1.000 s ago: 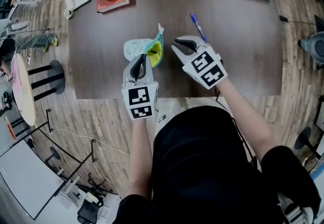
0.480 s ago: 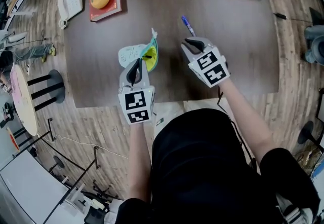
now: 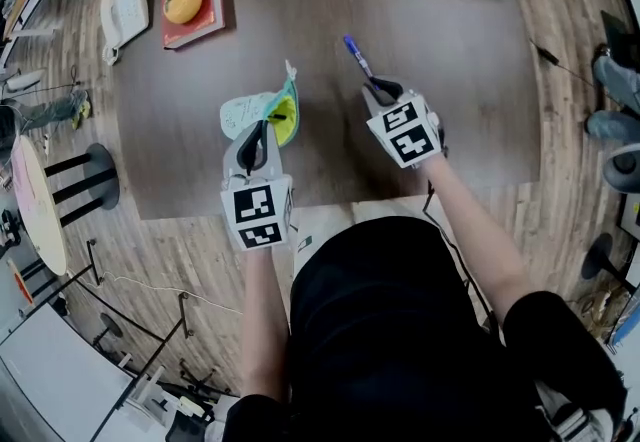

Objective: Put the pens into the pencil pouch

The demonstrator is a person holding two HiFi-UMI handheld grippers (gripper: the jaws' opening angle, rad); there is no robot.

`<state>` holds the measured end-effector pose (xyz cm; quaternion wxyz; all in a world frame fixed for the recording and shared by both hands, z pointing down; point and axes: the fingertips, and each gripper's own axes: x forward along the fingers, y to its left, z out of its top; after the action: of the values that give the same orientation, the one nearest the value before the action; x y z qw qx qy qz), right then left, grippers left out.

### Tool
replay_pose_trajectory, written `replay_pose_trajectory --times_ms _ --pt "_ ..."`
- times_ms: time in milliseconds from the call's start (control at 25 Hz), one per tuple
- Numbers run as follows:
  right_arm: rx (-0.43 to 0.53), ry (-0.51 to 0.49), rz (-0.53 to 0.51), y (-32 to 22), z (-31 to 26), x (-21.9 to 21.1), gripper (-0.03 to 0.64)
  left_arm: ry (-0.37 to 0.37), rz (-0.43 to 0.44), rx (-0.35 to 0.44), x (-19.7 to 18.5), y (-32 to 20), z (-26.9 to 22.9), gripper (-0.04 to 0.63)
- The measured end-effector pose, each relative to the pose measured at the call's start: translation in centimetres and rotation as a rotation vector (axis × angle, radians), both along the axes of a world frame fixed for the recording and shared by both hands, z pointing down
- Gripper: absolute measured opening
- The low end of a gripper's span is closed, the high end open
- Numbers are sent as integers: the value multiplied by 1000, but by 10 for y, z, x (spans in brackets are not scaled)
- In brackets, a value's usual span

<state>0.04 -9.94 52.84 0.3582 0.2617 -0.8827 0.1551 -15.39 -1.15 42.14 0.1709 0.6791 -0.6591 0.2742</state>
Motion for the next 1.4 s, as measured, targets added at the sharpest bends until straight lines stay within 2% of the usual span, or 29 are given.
replay_pose_trajectory --times_ms 520,1000,1400 --pt "-48 67 30 -6 36 10 44 -1 -1 -8 1 0 1 17" --pt "-47 114 44 -14 57 13 43 2 -9 -11 -3 -1 2 17" --pt "-68 109 40 -13 59 11 44 5 -10 -12 -5 -2 2 17"
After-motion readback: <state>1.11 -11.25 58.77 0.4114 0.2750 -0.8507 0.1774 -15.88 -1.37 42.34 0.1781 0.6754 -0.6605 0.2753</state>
